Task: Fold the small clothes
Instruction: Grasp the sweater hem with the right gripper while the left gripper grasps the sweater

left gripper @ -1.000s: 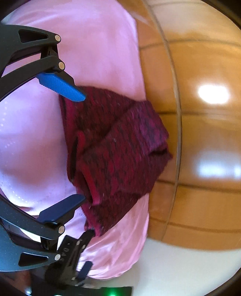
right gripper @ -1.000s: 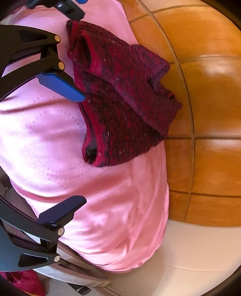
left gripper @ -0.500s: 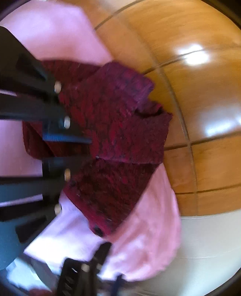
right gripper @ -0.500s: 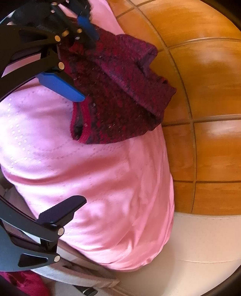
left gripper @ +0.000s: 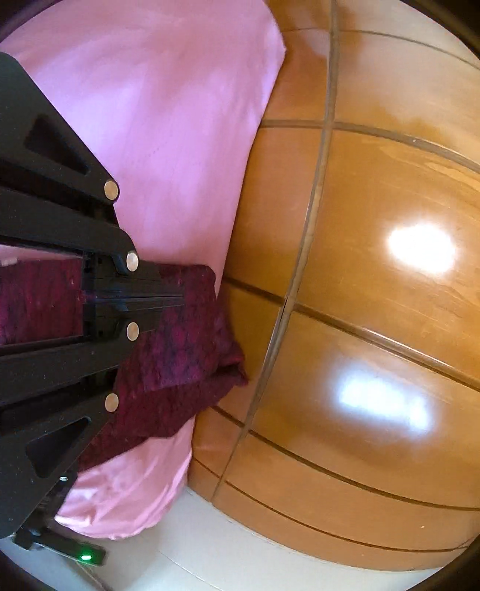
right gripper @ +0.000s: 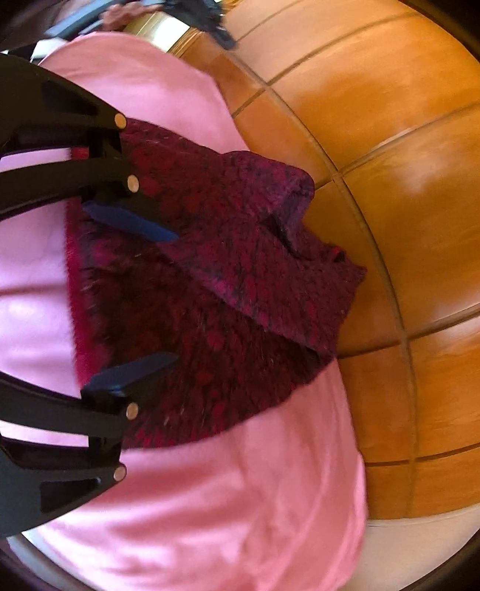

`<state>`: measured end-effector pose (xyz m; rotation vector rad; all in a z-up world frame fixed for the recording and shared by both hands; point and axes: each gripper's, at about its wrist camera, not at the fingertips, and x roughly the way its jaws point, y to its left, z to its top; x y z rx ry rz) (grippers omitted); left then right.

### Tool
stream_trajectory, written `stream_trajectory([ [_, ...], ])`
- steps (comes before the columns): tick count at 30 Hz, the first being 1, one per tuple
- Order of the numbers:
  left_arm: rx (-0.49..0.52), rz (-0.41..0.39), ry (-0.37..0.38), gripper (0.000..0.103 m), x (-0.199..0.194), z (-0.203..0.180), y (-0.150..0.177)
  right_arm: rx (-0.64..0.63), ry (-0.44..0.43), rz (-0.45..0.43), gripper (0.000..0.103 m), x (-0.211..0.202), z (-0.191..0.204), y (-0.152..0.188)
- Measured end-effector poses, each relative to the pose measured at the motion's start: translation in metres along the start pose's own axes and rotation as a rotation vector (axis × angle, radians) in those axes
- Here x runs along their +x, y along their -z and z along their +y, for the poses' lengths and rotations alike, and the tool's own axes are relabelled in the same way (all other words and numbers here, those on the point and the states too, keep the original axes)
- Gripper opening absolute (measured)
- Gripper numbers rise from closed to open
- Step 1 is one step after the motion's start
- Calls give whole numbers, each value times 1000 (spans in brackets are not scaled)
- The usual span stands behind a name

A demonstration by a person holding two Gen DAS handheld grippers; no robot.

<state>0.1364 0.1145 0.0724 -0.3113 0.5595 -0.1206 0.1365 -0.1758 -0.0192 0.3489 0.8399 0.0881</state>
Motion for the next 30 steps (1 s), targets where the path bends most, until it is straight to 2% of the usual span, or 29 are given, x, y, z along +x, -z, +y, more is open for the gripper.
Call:
stream_trajectory([
  [1, 19, 7, 18, 5, -1, -3, 4, 18, -6, 12, 54, 7, -2, -5],
  [2, 56, 16, 55, 15, -2, -11, 10, 44, -20, 28, 52, 16, -4, -10],
  [4, 124, -5, 86, 90, -5, -27, 27, 115, -79, 77, 52, 33, -13, -20],
  [5, 145, -38, 107, 93, -7, -37, 38, 143, -99, 93, 52, 38, -17, -23],
  [6, 170, -46, 141, 93, -7, -48, 46, 170, -129, 114, 52, 44, -21, -26],
  [10, 370, 58, 256, 93, 11, -104, 92, 253, -230, 167, 52, 63, -35, -34],
  [13, 511, 112, 281, 93, 23, -137, 123, 281, -303, 195, 52, 76, -40, -41],
  [14, 578, 124, 258, 93, 31, -151, 135, 289, -309, 202, 52, 79, -41, -43],
  [15, 631, 128, 224, 86, 39, -160, 146, 296, -314, 210, 52, 83, -42, -45],
  [16, 655, 141, 217, 47, 46, -165, 152, 299, -318, 217, 51, 88, -42, -46],
  [17, 648, 222, 266, 25, 58, -165, 157, 301, -320, 227, 46, 95, -41, -46],
  [18, 604, 265, 288, 17, 64, -161, 154, 295, -325, 239, 41, 102, -37, -47],
  [19, 551, 258, 303, 12, 63, -156, 148, 284, -324, 246, 39, 107, -35, -47],
  [21, 443, 236, 349, 10, 55, -142, 129, 250, -322, 246, 25, 114, -27, -49],
  [23, 313, 192, 396, 10, 41, -120, 98, 219, -311, 233, 19, 117, -20, -51],
  [25, 191, 128, 405, 10, 28, -89, 63, 187, -300, 213, 15, 112, -16, -53],
  [27, 111, 74, 382, 9, 21, -65, 35, 128, -276, 174, 12, 99, -9, -58],
  [30, 18, -5, 241, 9, 15, -8, -3, 40, -234, 90, 11, 73, -3, -71],
])
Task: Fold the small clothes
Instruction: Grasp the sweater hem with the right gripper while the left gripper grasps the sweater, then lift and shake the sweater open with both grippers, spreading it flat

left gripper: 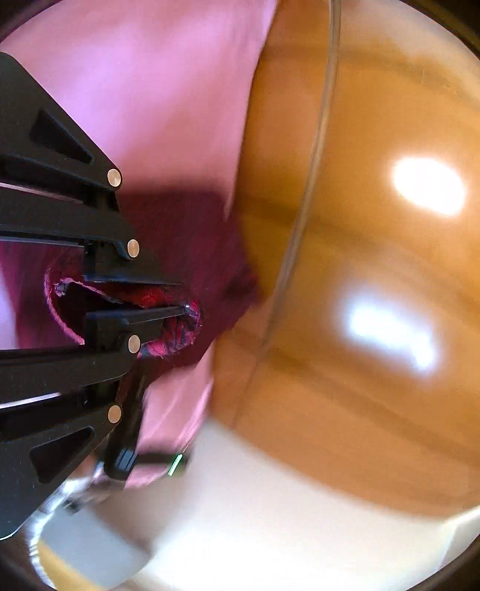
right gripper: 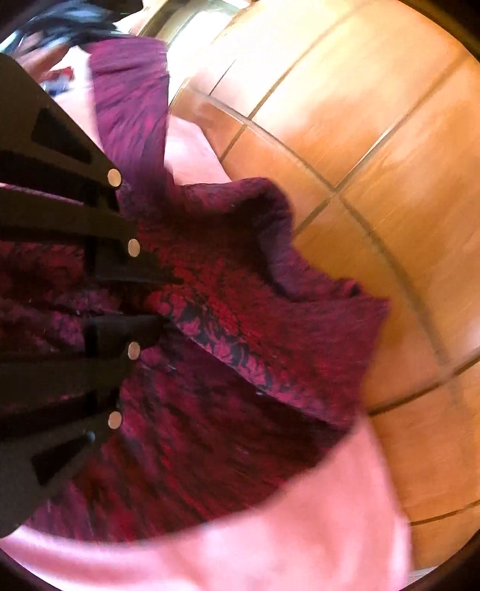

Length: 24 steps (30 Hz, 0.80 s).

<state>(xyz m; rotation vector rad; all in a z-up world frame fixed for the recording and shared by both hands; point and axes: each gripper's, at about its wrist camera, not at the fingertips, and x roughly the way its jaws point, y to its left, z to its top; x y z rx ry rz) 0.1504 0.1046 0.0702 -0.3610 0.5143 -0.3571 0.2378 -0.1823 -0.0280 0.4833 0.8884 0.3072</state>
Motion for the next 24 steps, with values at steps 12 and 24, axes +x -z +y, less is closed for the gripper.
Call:
stream_trajectory([
  [12, -300, -8, -750, 9, 14, 197, -68, -172, 609, -157, 10, -45, -73, -94],
  [24, -206, -40, -700, 79, 4, 148, -19, -165, 884, -200, 70, -45, -127, -138],
])
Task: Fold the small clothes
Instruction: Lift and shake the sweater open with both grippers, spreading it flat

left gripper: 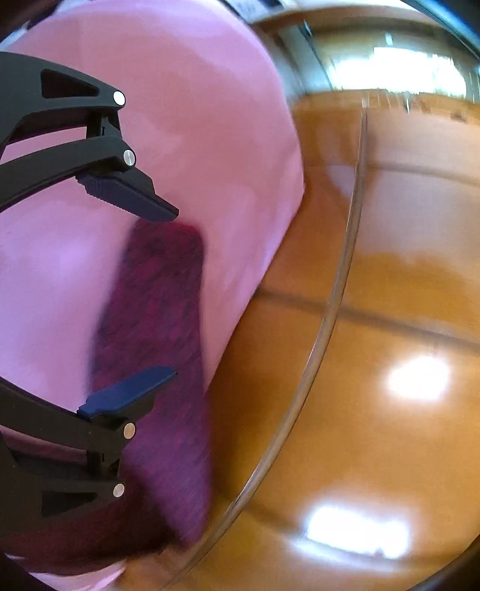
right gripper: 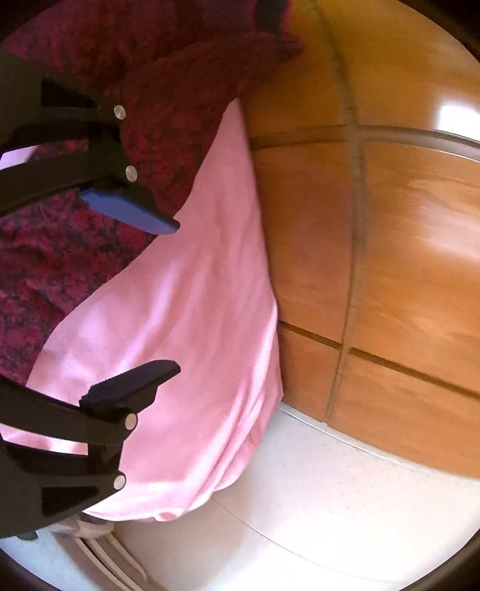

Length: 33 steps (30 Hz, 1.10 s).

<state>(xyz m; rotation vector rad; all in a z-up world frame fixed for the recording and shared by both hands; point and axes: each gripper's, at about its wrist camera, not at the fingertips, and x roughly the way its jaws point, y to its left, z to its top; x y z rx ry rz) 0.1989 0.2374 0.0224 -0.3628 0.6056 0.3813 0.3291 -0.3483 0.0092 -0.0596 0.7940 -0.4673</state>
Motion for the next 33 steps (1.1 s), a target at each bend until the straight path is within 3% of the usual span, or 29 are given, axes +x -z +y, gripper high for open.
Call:
stream_trajectory([
  [2, 57, 11, 145, 79, -20, -10, 26, 47, -112, -32, 72, -29, -13, 12],
  [4, 106, 74, 270, 79, -29, -23, 50, 76, -269, -28, 74, -55, -22, 33],
  [7, 119, 239, 457, 79, -25, -40, 95, 100, -565, 119, 73, -75, -19, 80],
  [11, 49, 414, 599, 75, -6, -55, 129, 107, -689, 300, 65, -73, 0, 139],
  [14, 30, 486, 651, 65, 4, -64, 142, 139, -733, 377, 53, -68, 9, 167],
  [17, 44, 498, 632, 34, 6, -73, 148, 166, -777, 392, 36, -59, 16, 173],
  [18, 51, 502, 632, 19, 6, -72, 150, 163, -779, 391, 27, -63, 14, 172],
  [19, 58, 490, 621, 16, 3, -71, 149, 154, -779, 391, 24, -63, 15, 170],
  [21, 76, 451, 617, 14, -8, -74, 142, 109, -760, 365, 18, -81, 13, 165],
  [25, 101, 398, 628, 12, -36, -64, 135, 5, -763, 272, 16, -126, 16, 155],
  [28, 114, 384, 635, 12, -63, -43, 141, -98, -757, 236, 15, -156, 8, 165],
  [33, 127, 445, 626, 12, -100, -18, 181, -165, -721, 305, 15, -163, -11, 219],
])
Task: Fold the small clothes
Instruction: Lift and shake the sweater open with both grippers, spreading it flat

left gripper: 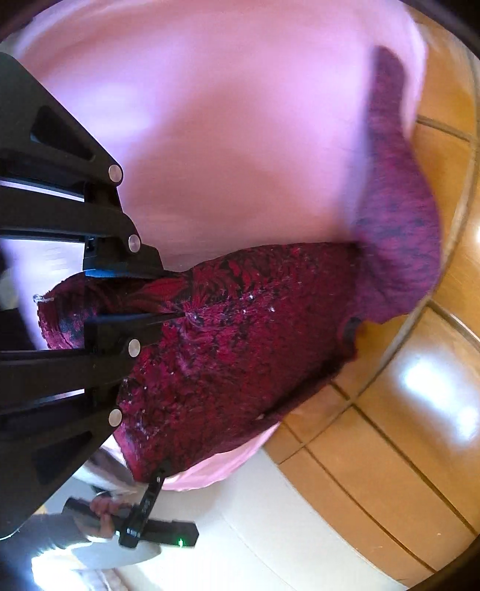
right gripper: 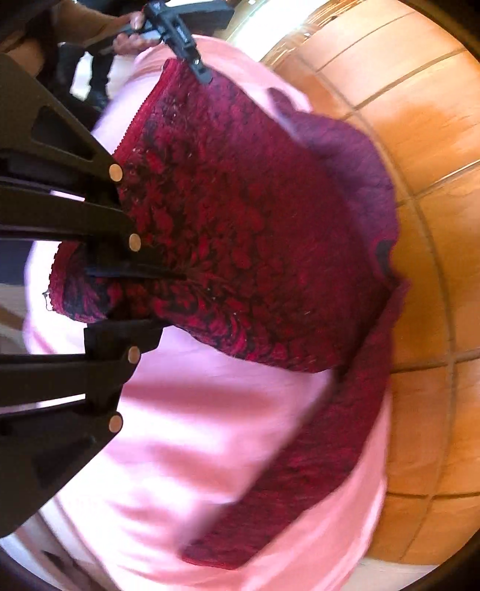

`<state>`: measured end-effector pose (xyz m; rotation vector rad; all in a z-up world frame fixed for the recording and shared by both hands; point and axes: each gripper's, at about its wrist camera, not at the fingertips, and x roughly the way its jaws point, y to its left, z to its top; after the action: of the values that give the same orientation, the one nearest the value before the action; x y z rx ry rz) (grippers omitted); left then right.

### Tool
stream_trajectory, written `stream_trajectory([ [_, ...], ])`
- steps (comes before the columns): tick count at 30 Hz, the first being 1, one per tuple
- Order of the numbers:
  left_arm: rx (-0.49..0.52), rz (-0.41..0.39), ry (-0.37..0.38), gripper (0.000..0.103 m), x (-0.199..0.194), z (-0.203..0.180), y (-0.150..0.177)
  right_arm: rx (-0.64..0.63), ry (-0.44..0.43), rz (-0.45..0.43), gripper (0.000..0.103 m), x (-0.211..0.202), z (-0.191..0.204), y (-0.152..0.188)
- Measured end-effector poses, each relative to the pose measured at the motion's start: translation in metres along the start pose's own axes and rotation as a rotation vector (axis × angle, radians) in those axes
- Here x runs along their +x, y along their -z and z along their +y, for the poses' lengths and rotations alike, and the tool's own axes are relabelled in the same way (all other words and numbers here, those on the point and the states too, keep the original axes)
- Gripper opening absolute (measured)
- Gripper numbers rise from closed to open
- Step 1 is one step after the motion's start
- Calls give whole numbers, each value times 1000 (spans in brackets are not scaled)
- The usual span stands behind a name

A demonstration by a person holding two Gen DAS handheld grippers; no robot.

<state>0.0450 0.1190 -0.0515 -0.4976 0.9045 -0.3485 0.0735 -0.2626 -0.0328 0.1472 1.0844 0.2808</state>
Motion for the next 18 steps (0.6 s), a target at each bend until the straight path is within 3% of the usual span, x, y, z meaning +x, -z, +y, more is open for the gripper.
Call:
stream_trajectory([
  [4, -13, 41, -6, 15, -2, -2, 31, 51, -7, 39, 15, 1, -14, 37],
  [6, -41, 32, -6, 21, -5, 1, 27, 82, -8, 23, 33, -4, -20, 36],
  [8, -67, -1, -10, 32, -8, 6, 11, 79, 31, -4, 39, -10, -21, 24],
  [9, -84, -29, -31, 44, -14, 13, 3, 73, 53, -29, 45, -8, -19, 18],
  [10, -111, -58, -55, 50, -18, 22, -4, 70, 68, -50, 51, -11, -17, 12],
  [11, -150, -91, -81, 50, -22, 34, -18, 67, 83, -78, 60, -14, -13, 4],
  [14, -233, -176, -212, 55, -28, 66, -53, 20, 121, -157, 67, -15, 7, -17],
  [18, -369, -245, -278, 69, -34, 114, -88, -29, 56, -176, 74, 6, 40, -34],
])
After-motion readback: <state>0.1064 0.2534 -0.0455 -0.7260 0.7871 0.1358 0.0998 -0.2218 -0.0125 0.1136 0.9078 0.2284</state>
